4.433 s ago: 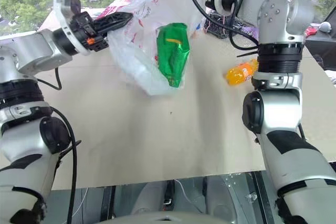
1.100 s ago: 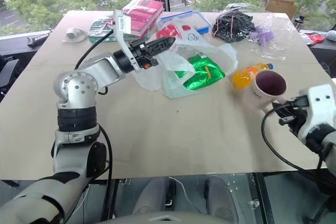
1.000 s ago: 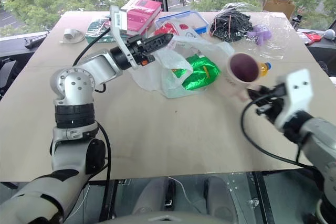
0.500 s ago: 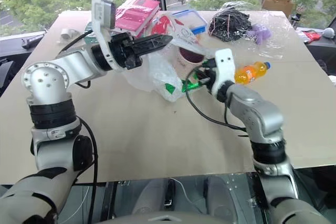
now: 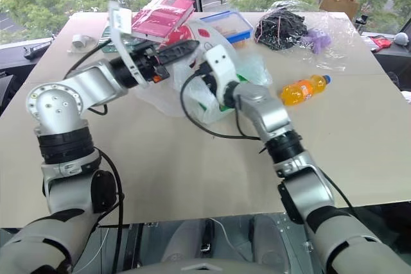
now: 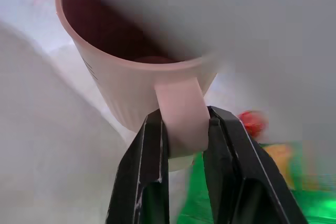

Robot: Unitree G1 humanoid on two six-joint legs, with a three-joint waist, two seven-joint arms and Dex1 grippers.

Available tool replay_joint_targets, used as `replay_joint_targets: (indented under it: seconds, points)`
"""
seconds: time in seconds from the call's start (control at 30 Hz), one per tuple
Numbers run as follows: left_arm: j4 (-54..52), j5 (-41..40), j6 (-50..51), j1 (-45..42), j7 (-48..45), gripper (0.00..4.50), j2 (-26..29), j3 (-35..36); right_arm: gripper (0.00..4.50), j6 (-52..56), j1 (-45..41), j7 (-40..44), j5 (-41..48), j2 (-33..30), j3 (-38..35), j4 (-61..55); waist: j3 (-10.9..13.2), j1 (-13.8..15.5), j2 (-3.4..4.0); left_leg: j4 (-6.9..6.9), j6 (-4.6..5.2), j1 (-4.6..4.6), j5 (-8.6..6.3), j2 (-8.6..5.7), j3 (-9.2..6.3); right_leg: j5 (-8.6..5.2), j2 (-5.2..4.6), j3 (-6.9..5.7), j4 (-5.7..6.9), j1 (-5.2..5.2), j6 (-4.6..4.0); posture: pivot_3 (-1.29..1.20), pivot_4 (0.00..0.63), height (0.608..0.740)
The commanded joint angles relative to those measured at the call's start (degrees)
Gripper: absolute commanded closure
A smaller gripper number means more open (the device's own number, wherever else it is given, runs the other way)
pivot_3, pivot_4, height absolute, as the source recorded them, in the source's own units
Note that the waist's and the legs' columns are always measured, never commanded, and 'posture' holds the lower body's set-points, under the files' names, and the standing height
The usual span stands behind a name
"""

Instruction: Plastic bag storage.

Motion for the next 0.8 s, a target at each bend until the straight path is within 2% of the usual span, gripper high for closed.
replay_joint_targets:
  seconds: [0.03, 0.07, 0.1, 0.2, 0.23, 0.27, 0.37, 0.43, 0.57, 0.67, 0.8]
  points:
    - [-0.63, -0.96, -0.84, -0.16, -0.06, 4.5, 0.29, 1.15, 4.1, 2.27, 1.3, 1.99, 1.75, -0.98, -2.19, -7.36, 0.0, 0.15, 0.0, -0.01, 0.0, 0.0, 0.0, 0.01, 0.0, 0.0, 0.01, 0.0, 0.01, -0.01, 0.0, 0.0, 0.15, 0.74]
    - [-0.63, -0.88, -0.89, -0.03, -0.04, 4.5, -0.14, 0.89, 3.08, 1.86, 1.7, 3.55, 1.25, -1.17, -0.83, -7.58, 0.0, 0.18, 0.0, -0.01, -0.01, 0.02, 0.0, 0.02, 0.01, 0.0, 0.04, 0.0, 0.02, -0.01, 0.0, 0.0, 0.15, 0.74]
    - [-0.71, -0.78, -1.01, 0.1, -0.14, 4.5, -0.61, 0.51, 2.83, 1.12, 1.72, 4.17, 0.23, -0.61, 0.5, -6.86, 0.0, 0.05, 0.0, -0.02, -0.01, 0.04, 0.01, 0.02, 0.02, 0.0, 0.05, 0.0, 0.05, 0.0, 0.0, 0.0, 0.15, 0.74]
    - [-0.52, -0.41, -1.48, 0.06, -0.22, 4.5, -1.78, -0.01, 1.4, -3.09, 0.98, 1.55, -6.07, 0.87, 4.25, -2.96, 0.0, -0.63, 0.0, -0.02, -0.06, 0.12, 0.03, 0.01, 0.07, 0.0, 0.12, 0.05, 0.13, -0.01, -0.01, 0.0, 0.15, 0.74]
    - [-0.23, -0.12, -1.77, -0.08, -0.08, 4.5, -2.0, 0.05, 1.34, -3.6, 1.42, 2.04, -6.66, 0.85, 4.79, -3.68, 0.0, -0.83, 0.0, -0.02, -0.08, 0.13, 0.05, 0.0, 0.07, 0.01, 0.13, 0.05, 0.15, -0.01, -0.01, 0.0, 0.15, 0.74]
    - [0.11, 0.09, -2.04, -0.23, 0.16, 4.5, -2.18, 0.22, 0.81, -3.72, 1.97, 2.74, -6.78, 0.77, 4.96, -4.84, 0.0, -0.88, 0.0, -0.03, -0.09, 0.13, 0.05, 0.01, 0.07, 0.01, 0.14, 0.05, 0.16, -0.01, -0.01, 0.0, 0.15, 0.74]
    - [1.74, -0.39, -2.51, -0.79, 1.59, 4.5, -2.81, 1.34, 0.72, -2.82, 3.69, 4.66, -6.46, -0.89, 4.49, -10.05, 0.0, -0.69, 0.0, -0.02, -0.09, 0.06, 0.05, 0.02, 0.03, 0.01, 0.07, 0.04, 0.12, -0.04, -0.01, 0.0, 0.15, 0.74]
    - [2.33, 0.8, -3.94, -0.81, 2.35, 4.5, -3.1, 1.08, 0.72, 1.09, 5.86, 5.1, -4.86, -4.62, 1.17, -17.5, 0.0, -0.45, 0.0, -0.02, -0.09, 0.03, 0.05, 0.01, 0.02, 0.01, 0.03, 0.04, 0.09, -0.04, -0.01, 0.0, 0.15, 0.74]
    - [3.31, 1.67, -5.57, -0.91, 4.17, 4.5, -4.0, 1.56, 0.72, 14.04, 13.72, 5.79, 2.66, -13.49, -7.81, -38.11, 0.0, 1.05, -0.01, -0.03, -0.07, -0.07, 0.04, 0.0, -0.03, 0.01, 0.0, -0.03, -0.01, -0.05, -0.01, 0.0, 0.15, 0.74]
    - [3.82, 1.93, -6.36, -0.84, 5.2, 4.5, -4.71, 1.96, 0.72, 24.27, 18.54, 3.61, 9.59, -16.99, -17.3, -48.96, 0.0, 1.07, -0.01, -0.05, -0.06, -0.09, 0.04, 0.02, -0.04, 0.01, 0.01, -0.05, -0.02, -0.06, -0.01, 0.0, 0.15, 0.74]
    - [3.8, 2.18, -7.02, -0.94, 5.82, 4.5, -5.6, 1.78, 0.72, 30.11, 20.27, -3.05, 8.39, -19.58, -26.64, -47.85, 0.0, 0.61, -0.01, -0.04, 0.13, 0.06, -0.08, 0.03, 0.02, 0.01, 0.03, -0.01, 0.09, 0.01, -0.01, 0.0, 0.15, 0.74]
